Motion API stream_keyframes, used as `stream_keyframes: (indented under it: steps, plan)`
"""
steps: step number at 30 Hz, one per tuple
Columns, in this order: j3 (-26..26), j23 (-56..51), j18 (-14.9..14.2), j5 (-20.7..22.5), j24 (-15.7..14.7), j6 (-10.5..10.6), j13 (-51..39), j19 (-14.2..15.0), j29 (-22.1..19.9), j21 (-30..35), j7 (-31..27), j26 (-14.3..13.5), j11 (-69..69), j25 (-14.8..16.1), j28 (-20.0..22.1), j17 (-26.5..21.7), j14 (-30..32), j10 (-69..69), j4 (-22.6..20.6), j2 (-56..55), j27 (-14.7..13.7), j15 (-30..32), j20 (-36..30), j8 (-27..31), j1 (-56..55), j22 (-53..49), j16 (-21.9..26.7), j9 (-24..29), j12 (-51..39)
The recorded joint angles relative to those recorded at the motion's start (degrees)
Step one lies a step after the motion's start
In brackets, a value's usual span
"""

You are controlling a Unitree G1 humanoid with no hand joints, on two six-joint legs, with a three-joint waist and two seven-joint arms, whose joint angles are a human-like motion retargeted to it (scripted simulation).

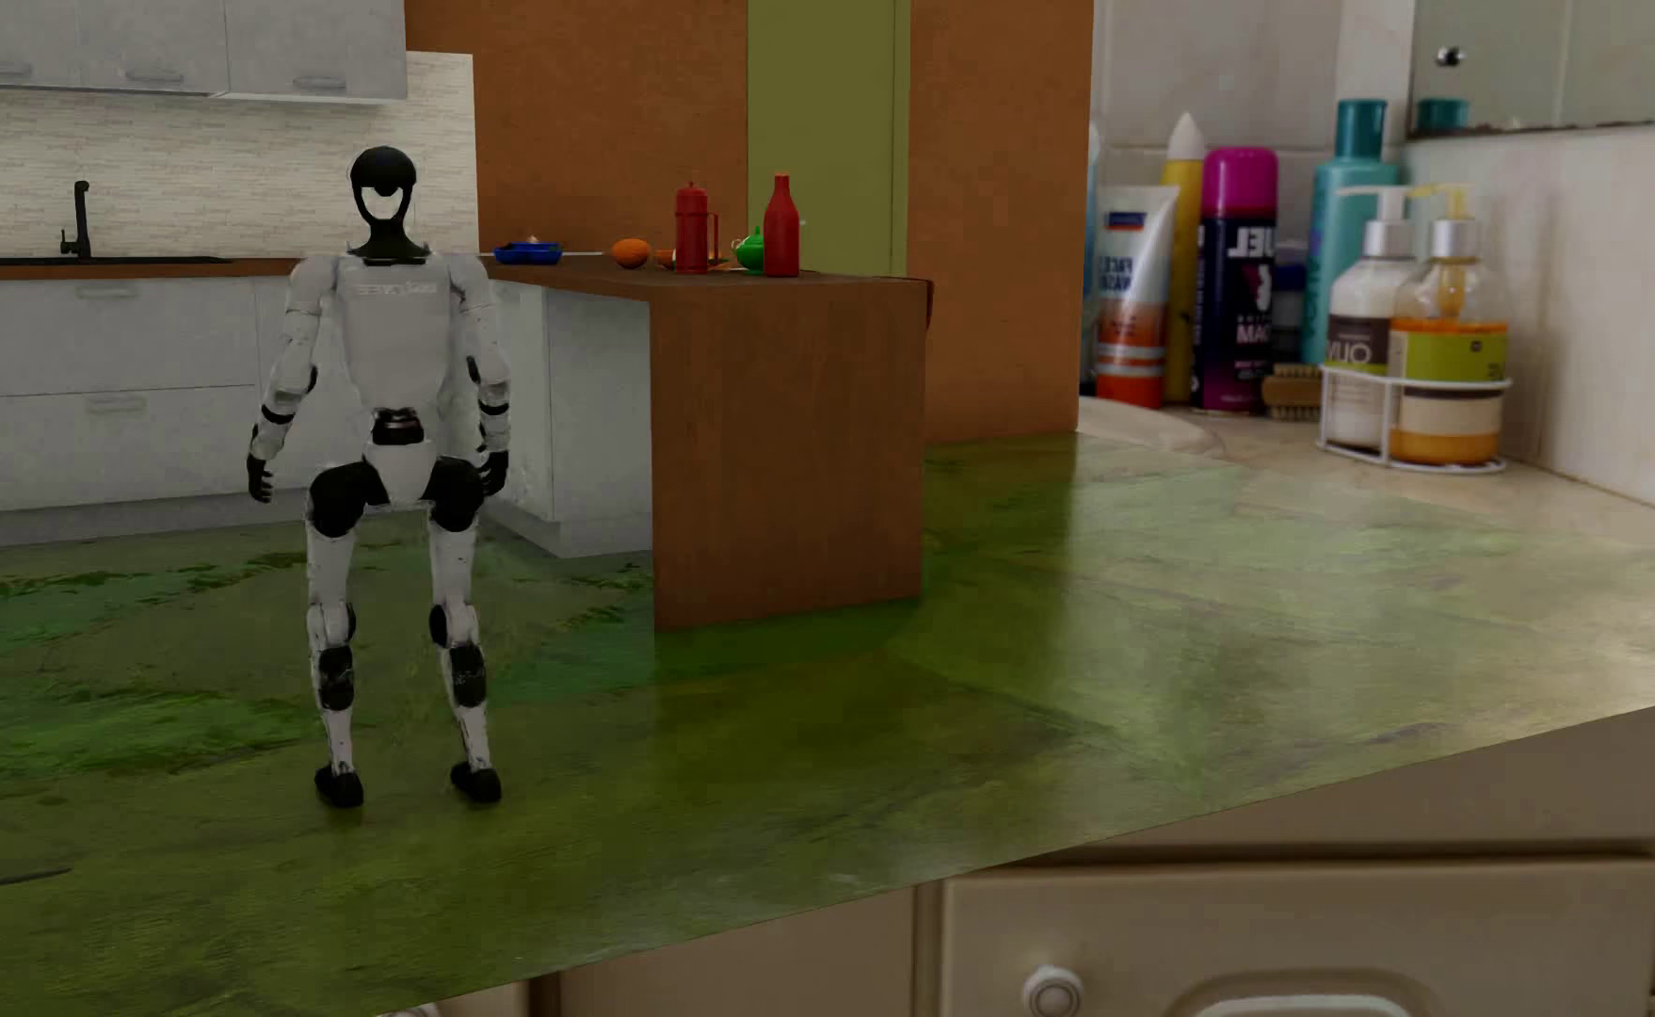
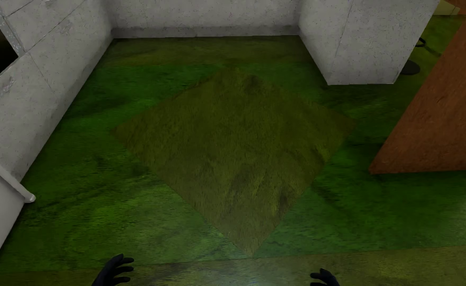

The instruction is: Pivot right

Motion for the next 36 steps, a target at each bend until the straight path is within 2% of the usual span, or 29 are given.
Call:
stream_keyframes:
  steps: [1, 2, 4, 5, 6, 7, 8, 9, 11, 12, 13, 14, 15, 16, 17, 19, 20, 22, 23, 25, 26, 27, 28, 29, 31, 33, 35, 36]
  plan:
    - [-3.10, 2.35, -2.23, -0.81, 0.03, -0.96, 0.60, 0.24, 0.46, 1.03, 1.68, 1.71, 3.25, -0.07, 1.17, 1.77, -0.71, 1.67, 0.35, -2.56, 0.15, -0.63, -2.36, 0.71, -1.43, 0.96, -2.44, -0.77, 0.78]
    - [-5.11, 4.10, -2.51, -1.10, 0.23, -0.94, 1.93, 0.69, 1.64, 2.06, 3.02, 4.12, 5.53, -0.34, 2.02, -0.15, -2.64, 3.70, 0.92, -4.56, 0.92, -1.02, -4.70, 1.46, -2.77, -0.44, -4.55, -1.13, 0.70]
    - [-7.28, 3.91, 0.69, -0.64, 0.96, -0.16, 3.72, 0.98, 2.09, 1.29, 3.59, 3.77, 7.13, -0.11, 2.43, 0.56, 0.80, 3.32, 1.08, -6.70, 4.40, -1.63, -5.16, 2.61, -3.58, -0.36, -4.81, -0.91, -0.72]
    - [-8.27, 2.68, 0.89, -0.69, 1.45, 0.09, 3.19, 0.68, 2.12, 2.29, 4.06, 2.68, 7.75, 0.92, 2.27, 1.14, 1.48, 2.79, 1.60, -7.26, 6.48, -4.38, -4.91, 2.52, -3.49, 0.33, -3.93, -0.14, -1.67]
    - [-8.70, 2.78, 1.39, -1.85, 2.00, -0.42, 2.78, -0.90, 2.83, 3.75, 4.89, 2.23, 8.00, 2.21, 1.78, 0.53, 2.73, 1.44, 1.81, -7.56, 7.71, -5.80, -4.74, 1.63, -2.81, -1.18, -2.71, 0.67, -1.50]
    - [-8.42, 3.46, 1.58, -2.84, 2.76, -0.78, 2.17, 1.72, 3.48, 3.41, 5.54, 1.85, 7.34, 3.33, 1.29, 0.47, 3.06, 0.73, 2.04, -7.73, 8.66, -4.64, -4.24, 1.14, -2.51, -1.27, -2.92, 1.38, -2.02]
    - [-8.31, 5.11, 1.64, -3.47, 3.61, -0.81, 0.35, 2.98, 3.89, 2.04, 5.74, 1.50, 5.37, 3.88, 1.01, 0.72, 1.77, 1.14, 1.98, -8.10, 9.16, 1.44, -4.45, 1.06, -3.01, -1.50, -3.67, 1.66, -1.30]
    - [-7.88, 4.56, 1.10, -2.74, 4.32, 0.08, -0.09, 2.85, 3.52, 3.00, 4.19, 1.75, 3.94, 3.39, 0.72, 0.58, 1.64, 1.60, 1.55, -8.26, 9.31, 4.39, -4.45, 1.40, -3.63, -1.08, -5.09, 1.96, -0.86]
    - [-9.25, 2.61, 1.62, -1.36, 5.03, 0.64, 0.44, 2.75, 1.37, 2.79, 2.93, 3.01, 2.78, 1.30, 0.00, 2.44, 3.21, 0.74, 1.21, -8.86, 7.98, 4.79, -5.25, 2.76, -3.81, -0.83, -4.32, 2.28, 0.18]
    - [-10.01, 2.47, 1.64, -2.45, 4.81, -0.79, -0.47, 0.37, 1.17, 3.80, 4.20, 4.10, 4.36, 0.80, -0.47, 1.66, 3.35, 0.16, 1.32, -9.26, 7.27, 2.54, -4.05, 2.43, -2.80, -0.48, -3.06, 3.33, -0.88]
    - [-9.56, 2.68, 1.58, -3.47, 4.39, -1.60, -0.69, 0.52, 1.68, 4.06, 5.15, 5.31, 5.71, 0.50, -0.58, 0.17, 3.13, 0.39, 1.79, -10.14, 6.58, 0.25, -4.05, 1.73, -2.83, -0.91, -2.86, 3.72, -2.23]
    - [-8.92, 3.34, 1.46, -4.50, 4.11, -2.01, -0.52, 5.51, 2.29, 2.57, 5.87, 5.79, 4.97, 0.10, -0.29, -1.09, 2.44, 1.16, 2.42, -10.33, 5.79, 3.57, -5.13, 1.13, -2.93, -2.36, -3.27, 3.80, -2.23]
    - [-9.18, 4.01, 1.33, -3.97, 3.96, -2.13, -0.23, 3.68, 2.08, 2.36, 6.12, 5.07, 4.14, -0.48, 0.15, -0.89, 1.87, 1.48, 2.75, -10.07, 5.17, 5.59, -4.90, 1.68, -2.69, -2.19, -4.79, 3.67, -1.55]
    - [-9.66, 3.36, 0.96, -2.90, 3.79, -1.43, -0.13, 3.67, 1.70, 2.83, 5.31, 4.58, 3.41, -1.01, 0.55, -0.41, 1.14, 1.99, 3.25, -9.68, 4.93, 5.99, -4.80, 2.30, -2.40, -2.26, -6.17, 4.06, -1.22]
    - [-10.30, 3.20, 0.80, -1.72, 3.40, -0.77, -0.43, 3.67, 1.45, 3.11, 4.48, 4.46, 2.68, -1.14, 0.55, 0.50, 0.43, 2.49, 3.49, -9.55, 4.65, 6.52, -5.80, 3.16, -2.27, -3.39, -4.73, 4.45, -1.11]
    - [-11.85, 3.15, 0.78, -1.63, 1.83, -0.55, 0.02, 3.80, 1.39, 4.64, 5.07, 2.94, 1.13, 0.66, -0.51, 1.41, 0.21, 1.62, 3.92, -8.55, 4.75, 7.07, -3.08, 3.31, -1.12, -1.86, -3.29, 4.42, -1.53]
    - [-13.11, 2.82, 0.83, -1.66, 0.94, 0.03, -1.86, 4.02, 1.59, 4.91, 5.59, 2.30, -0.99, 2.24, -0.92, 0.89, 0.42, 0.49, 4.43, -7.87, 5.83, 8.25, -2.80, 3.10, -0.47, -1.61, -3.21, 4.20, -0.84]
    - [-12.55, 2.60, 0.50, -2.02, -0.04, -1.10, -0.90, 4.10, 2.15, 3.23, 6.54, 2.40, -1.53, 3.68, -2.46, 2.37, 0.13, -0.61, 4.65, -7.15, 6.81, 8.41, -2.95, 3.59, 1.45, -1.56, -3.09, 4.19, -2.18]
    - [-11.08, 3.32, -0.01, -1.29, -0.14, -0.78, -0.59, 4.12, 2.28, 3.97, 4.38, 3.08, -1.40, 3.44, -2.85, 2.00, -0.67, 0.33, 4.41, -7.01, 7.22, 8.34, -4.05, 4.03, 1.41, -1.93, -4.95, 4.58, -3.93]
    - [-12.27, 2.56, -0.51, -0.73, -0.02, -1.47, -1.26, 4.06, 2.42, 3.71, 3.50, 2.08, -0.93, 3.59, -3.25, 2.96, -1.28, 0.63, 4.28, -7.54, 7.40, 8.19, -4.70, 4.96, 1.50, -2.55, -3.45, 4.37, -1.83]
    - [-13.17, 1.55, -0.64, -1.08, 0.13, -1.91, -0.66, 4.11, 2.46, 3.59, 4.24, 2.26, -0.90, 3.53, -3.22, 2.63, -1.56, 0.54, 4.73, -7.52, 7.21, 8.34, -3.03, 4.64, 2.13, -2.67, -3.46, 4.33, -0.25]
    - [-13.83, 2.61, -0.83, -1.55, 0.42, -2.19, -0.27, 4.06, 2.26, 3.07, 4.40, 3.11, -1.11, 3.13, -3.12, 3.00, -1.65, 0.32, 5.00, -7.49, 7.01, 8.52, -3.32, 3.83, 2.45, -2.11, -3.19, 3.96, 0.13]
    - [-13.80, 2.82, -1.02, -1.25, 0.89, -1.53, -0.44, 4.06, 2.27, 2.96, 4.06, 4.26, -2.39, 2.78, -3.09, 2.07, -1.81, 0.17, 5.57, -7.37, 7.51, 9.29, -3.87, 3.33, 2.33, -2.21, -3.53, 3.58, 0.04]
    - [-13.66, 2.93, -1.10, -1.44, 1.47, -1.78, -1.24, 4.10, 2.26, 4.49, 4.31, 4.88, -2.91, 2.63, -3.29, 0.74, -1.58, -0.67, 5.47, -7.50, 8.29, 9.67, -3.52, 3.55, 2.72, -2.50, -3.63, 3.25, -0.24]
    - [-12.30, 3.23, -1.68, -0.85, 1.98, -1.83, -1.12, 3.99, 2.39, 2.60, 2.21, 4.54, -2.39, 1.89, -3.41, 1.64, -2.39, -0.23, 4.93, -7.83, 8.77, 9.42, -4.75, 4.14, 2.92, -3.41, -3.53, 3.51, -1.97]
    - [-12.40, 2.42, -2.37, -1.24, 0.83, -2.47, -0.49, 4.03, 2.34, 4.88, 1.83, 3.00, -0.33, 1.46, -3.25, 1.73, -2.96, 1.67, 4.62, -8.44, 8.13, 8.65, -3.62, 4.47, 3.26, -2.66, -3.90, 4.43, -1.78]
    - [-12.68, 2.13, -3.09, -0.41, -0.36, -2.15, 0.71, 4.08, 2.56, 3.98, 1.73, 4.17, -0.01, 1.03, -3.20, 2.47, -0.63, 6.77, 5.08, -9.24, 6.44, 9.26, -4.39, 6.19, 1.08, -3.57, -4.67, 5.16, -1.90]
    - [-12.53, 2.80, -3.82, -0.16, -0.43, -1.83, 1.69, 4.16, 1.75, 3.24, 0.13, 4.85, -0.08, 1.68, -3.47, 2.40, -1.62, 4.81, 4.23, -9.63, 4.79, 9.57, -4.82, 7.08, 2.37, -3.11, -4.88, 4.81, -2.37]
